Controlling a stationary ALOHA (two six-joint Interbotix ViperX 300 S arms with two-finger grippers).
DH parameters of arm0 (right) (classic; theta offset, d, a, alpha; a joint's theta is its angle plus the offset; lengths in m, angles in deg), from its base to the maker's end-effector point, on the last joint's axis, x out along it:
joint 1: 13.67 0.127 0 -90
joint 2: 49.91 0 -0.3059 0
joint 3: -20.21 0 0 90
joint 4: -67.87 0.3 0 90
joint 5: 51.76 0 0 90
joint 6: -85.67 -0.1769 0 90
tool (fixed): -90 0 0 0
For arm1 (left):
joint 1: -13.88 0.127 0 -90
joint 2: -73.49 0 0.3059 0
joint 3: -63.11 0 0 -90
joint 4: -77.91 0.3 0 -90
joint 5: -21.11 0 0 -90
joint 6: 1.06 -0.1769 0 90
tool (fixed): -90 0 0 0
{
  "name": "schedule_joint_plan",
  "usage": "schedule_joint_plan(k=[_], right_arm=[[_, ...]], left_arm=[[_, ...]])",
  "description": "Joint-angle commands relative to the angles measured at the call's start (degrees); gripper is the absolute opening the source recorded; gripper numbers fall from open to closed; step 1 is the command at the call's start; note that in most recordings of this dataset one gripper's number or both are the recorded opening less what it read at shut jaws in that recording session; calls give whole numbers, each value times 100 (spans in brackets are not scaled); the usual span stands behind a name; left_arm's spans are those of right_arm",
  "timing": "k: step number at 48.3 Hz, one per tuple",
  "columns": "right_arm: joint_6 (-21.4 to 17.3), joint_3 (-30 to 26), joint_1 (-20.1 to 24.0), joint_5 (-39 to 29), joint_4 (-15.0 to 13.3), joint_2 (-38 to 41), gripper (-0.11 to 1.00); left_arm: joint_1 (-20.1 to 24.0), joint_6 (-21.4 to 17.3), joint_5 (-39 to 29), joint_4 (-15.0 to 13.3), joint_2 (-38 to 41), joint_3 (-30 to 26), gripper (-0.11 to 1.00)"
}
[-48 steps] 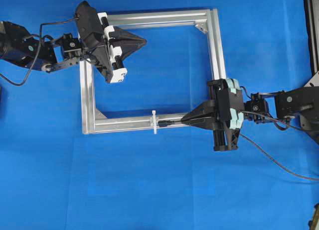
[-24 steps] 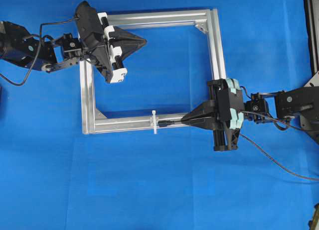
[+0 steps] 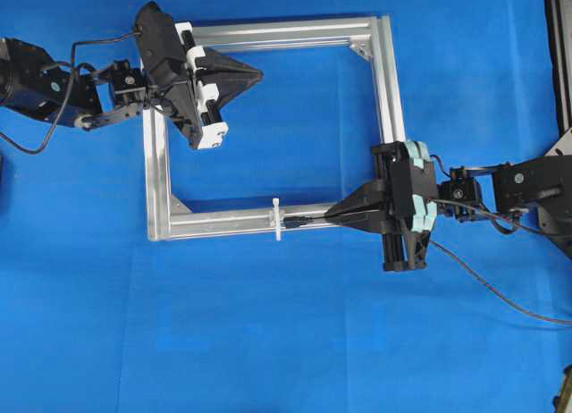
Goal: Insert the wire through the string loop located in the center.
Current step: 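Push the USB plug through the zip-tie loop with the right gripper, then move the left gripper toward the plug emerging left of the loop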
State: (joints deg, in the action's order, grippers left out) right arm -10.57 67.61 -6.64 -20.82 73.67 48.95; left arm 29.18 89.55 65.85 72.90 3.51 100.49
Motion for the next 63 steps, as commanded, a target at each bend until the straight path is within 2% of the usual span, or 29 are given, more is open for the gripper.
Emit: schedule_joint_plan(k=[1,37,63], right_arm=[[9,-44,-9,62,-9,-114,-3],[9,-193,-9,70,0,53,-3],[9,-1125,-9,237,-18,905,-3]], left_arm=[[-18,0,62,18,-202,-62,0],[-9,0,62,18,-202,-70,0],[-9,18,53,18,-202,-79,0]])
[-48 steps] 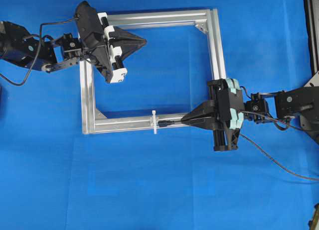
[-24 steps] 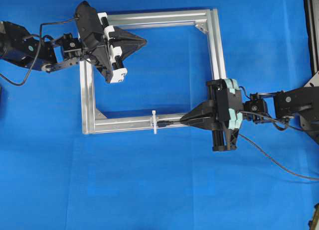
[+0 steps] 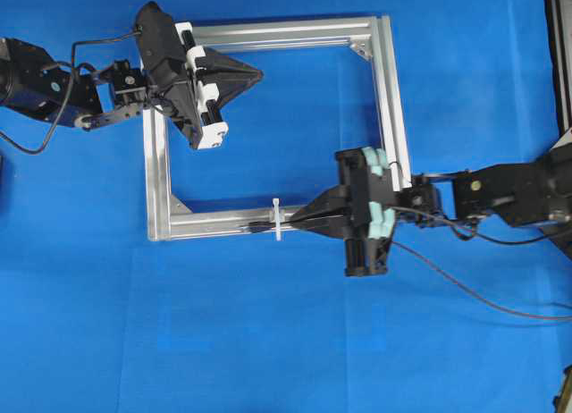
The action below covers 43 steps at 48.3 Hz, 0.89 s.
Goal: Insert the wire through the string loop located in the center.
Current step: 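Move the left gripper toward the plug emerging left of the loop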
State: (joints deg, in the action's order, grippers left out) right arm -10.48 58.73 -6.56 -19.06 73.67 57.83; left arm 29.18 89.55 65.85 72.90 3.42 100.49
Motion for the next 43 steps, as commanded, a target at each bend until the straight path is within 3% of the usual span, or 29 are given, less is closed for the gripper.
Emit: schedule_joint_plan(k=[1,26,43], right_arm=[[0,-299,-18,62,-26,62,-3],[0,-492,-9,35,-62,193,-3],[0,-483,-9,26,-62,193,-3]], left_arm=[[-9,18,53,18,-193,-70,0],[-53,26,35,18,-211,-62,0],[-483,88,-88,18,-352,132,0]])
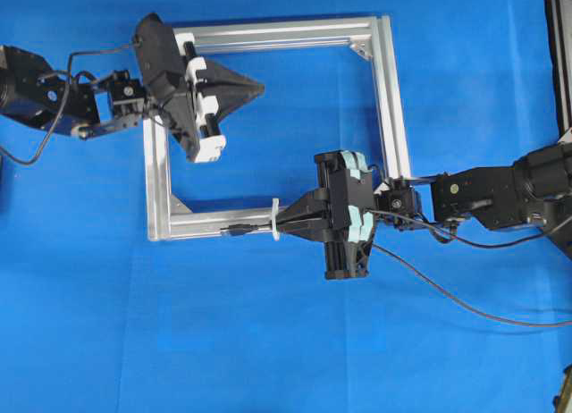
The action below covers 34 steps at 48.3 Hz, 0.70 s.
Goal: Insert the wire through the string loop located in the center.
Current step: 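Move the left gripper toward the plug emerging left of the loop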
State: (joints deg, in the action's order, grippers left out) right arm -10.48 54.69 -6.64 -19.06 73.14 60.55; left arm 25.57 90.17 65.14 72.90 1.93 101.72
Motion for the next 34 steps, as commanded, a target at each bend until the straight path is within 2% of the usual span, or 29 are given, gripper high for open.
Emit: schedule_joint_plan(k=[1,16,26,34], right_arm=[[0,-79,0,26,-9,-79,-3],[0,-62,0,18,-9,-79,-3],[0,-62,0,18,-18,-79,-3],[9,-62,9,18,-18,-79,-3]], left_arm=[[-167,44,-35,18,-229,26,0],[-984,650,-97,18,-562,475,0],[-1529,914,-105,18,-677,589,0],[-1802,1002,-378,18,-668,545,0]])
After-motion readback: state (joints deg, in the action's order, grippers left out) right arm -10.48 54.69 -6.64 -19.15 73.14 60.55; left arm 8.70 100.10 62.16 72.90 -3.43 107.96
